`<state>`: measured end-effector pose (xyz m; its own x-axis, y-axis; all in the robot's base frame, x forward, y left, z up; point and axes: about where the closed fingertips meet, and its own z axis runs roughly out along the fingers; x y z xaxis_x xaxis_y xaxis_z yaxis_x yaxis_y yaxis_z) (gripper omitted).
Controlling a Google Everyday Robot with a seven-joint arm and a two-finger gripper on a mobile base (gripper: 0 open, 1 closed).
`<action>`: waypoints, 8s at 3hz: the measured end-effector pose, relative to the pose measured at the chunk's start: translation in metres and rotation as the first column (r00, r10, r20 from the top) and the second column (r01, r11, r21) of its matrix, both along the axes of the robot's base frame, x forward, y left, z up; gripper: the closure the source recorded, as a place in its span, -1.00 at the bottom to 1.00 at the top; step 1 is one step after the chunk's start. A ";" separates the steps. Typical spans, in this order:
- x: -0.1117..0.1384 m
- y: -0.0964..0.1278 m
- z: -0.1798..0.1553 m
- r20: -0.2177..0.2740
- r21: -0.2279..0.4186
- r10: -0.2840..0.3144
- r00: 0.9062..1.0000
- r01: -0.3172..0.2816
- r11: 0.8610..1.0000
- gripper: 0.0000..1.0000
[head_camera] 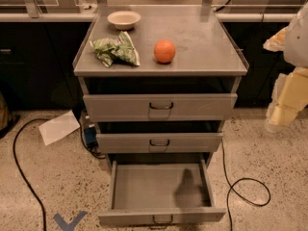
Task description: Close bottom drawer
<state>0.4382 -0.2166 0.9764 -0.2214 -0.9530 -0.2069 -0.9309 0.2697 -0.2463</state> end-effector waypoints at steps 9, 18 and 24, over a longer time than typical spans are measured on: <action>-0.125 0.140 -0.432 -0.095 0.452 0.103 0.990 -0.049 0.891 -1.00; -0.040 0.105 -0.707 -0.119 0.629 0.149 0.982 -0.042 0.776 -1.00; -0.070 0.114 -0.768 -0.242 0.653 0.174 0.955 0.027 0.757 -1.00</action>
Offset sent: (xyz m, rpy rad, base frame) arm -0.0086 0.0358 -0.0588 0.1473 0.0276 0.0582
